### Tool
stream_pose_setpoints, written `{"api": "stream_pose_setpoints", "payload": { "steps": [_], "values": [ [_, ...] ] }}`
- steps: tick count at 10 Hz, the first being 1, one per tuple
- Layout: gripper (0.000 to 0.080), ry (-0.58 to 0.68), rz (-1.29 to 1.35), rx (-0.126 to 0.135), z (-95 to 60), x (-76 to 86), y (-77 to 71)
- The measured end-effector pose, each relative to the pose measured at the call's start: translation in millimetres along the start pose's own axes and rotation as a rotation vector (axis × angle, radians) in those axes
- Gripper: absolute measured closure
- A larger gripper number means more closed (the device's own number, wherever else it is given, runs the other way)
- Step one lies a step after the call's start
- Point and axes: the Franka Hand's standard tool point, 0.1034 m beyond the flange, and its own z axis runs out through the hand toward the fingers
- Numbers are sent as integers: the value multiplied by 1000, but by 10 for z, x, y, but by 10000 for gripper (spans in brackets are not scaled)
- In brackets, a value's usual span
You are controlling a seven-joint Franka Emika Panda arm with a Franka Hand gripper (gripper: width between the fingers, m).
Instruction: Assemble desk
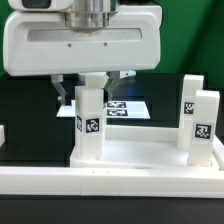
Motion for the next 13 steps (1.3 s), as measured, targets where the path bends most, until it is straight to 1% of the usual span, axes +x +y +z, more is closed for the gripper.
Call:
{"api": "stream_pose_setpoints", "payload": {
  "steps": [2,3,4,5,7,8,9,11,13],
  "values": [
    [410,0,29,0,2,-1,1],
    [511,0,30,0,2,-2,2],
    [511,0,33,0,3,-2,2],
    [511,0,142,2,4,-2,1],
    [511,3,381,27,9,-24,72],
    [511,2,440,28,10,-33,97],
    [511,-1,555,29,12,-35,90],
    [499,-13,673,34,10,-58,71],
    [494,-36,719,33,5,-88,35]
  ]
}}
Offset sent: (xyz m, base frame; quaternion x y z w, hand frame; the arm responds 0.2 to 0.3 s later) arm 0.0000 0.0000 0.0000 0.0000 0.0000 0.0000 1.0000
